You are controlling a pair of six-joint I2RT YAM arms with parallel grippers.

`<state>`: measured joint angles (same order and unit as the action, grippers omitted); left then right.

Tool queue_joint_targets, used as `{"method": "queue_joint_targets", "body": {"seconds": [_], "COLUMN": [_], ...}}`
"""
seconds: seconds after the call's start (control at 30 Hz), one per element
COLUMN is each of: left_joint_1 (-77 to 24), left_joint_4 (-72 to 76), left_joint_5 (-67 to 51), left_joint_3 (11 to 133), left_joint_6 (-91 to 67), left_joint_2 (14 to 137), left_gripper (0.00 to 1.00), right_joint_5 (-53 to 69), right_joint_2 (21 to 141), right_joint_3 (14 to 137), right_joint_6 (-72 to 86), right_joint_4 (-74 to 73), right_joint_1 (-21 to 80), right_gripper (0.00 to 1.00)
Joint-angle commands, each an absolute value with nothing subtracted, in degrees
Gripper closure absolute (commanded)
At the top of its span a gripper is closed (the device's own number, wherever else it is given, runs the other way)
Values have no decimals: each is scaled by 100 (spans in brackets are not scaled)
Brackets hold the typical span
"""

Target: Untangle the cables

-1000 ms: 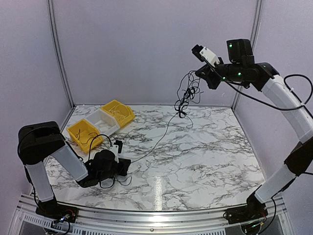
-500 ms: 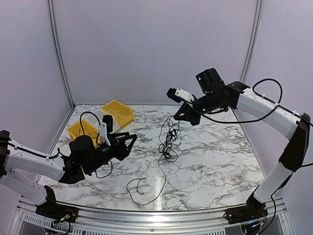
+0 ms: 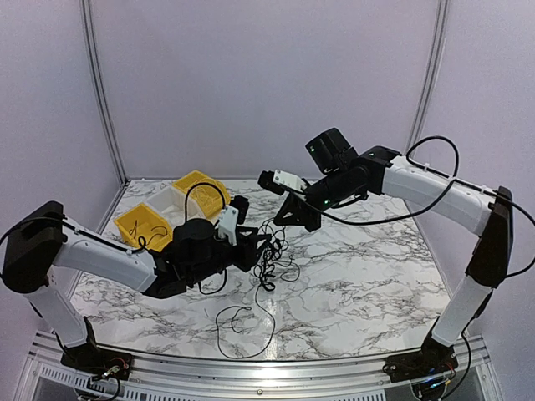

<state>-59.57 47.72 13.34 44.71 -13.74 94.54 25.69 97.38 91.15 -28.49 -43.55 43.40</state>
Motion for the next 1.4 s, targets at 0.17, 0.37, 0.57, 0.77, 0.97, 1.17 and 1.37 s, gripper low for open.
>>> {"method": "queue_joint_targets", "body": {"seconds": [0.17,0.37,0.57,0.77,0.97,1.17,1.37], "left_joint_1": [-5915,-5898,-5760,-5669,-5669,-5643,-5643], "left_joint_4": [4552,4605,4605,4605,4614,4614,4658], "left_joint_5": [1183,1223,1250,1074,912,901,1483], "left_joint_3": [4585,4420,4012,4092,4313,4499,4181], "left_joint_6": [-1303,-1295,-1269,-1201,-1193,-1131,-1248], "left_joint_2": [9670,9563,9161,9258,9501,9705,9132], "left_gripper": [71,75,83,90,83,98,100], "right_joint_5": [2619,2598,2650,2696,2691,2708,2228], "right_joint_2": [9624,9642,9599,9653,9706,9742,10047], "right_joint_3": [9247,9255,9207,9230,9288,9237,8073], "right_joint_6": [-2851,-2882,-2971,-2986,-2972,-3007,-3144], "right_joint_4": [-4359,-4387,-4451,-4452,-4469,-4436,-2978], "right_joint_1": [4415,4417,4428,4435,4431,4435,4405], "right_gripper": [100,100,99,98,98,97,29]}}
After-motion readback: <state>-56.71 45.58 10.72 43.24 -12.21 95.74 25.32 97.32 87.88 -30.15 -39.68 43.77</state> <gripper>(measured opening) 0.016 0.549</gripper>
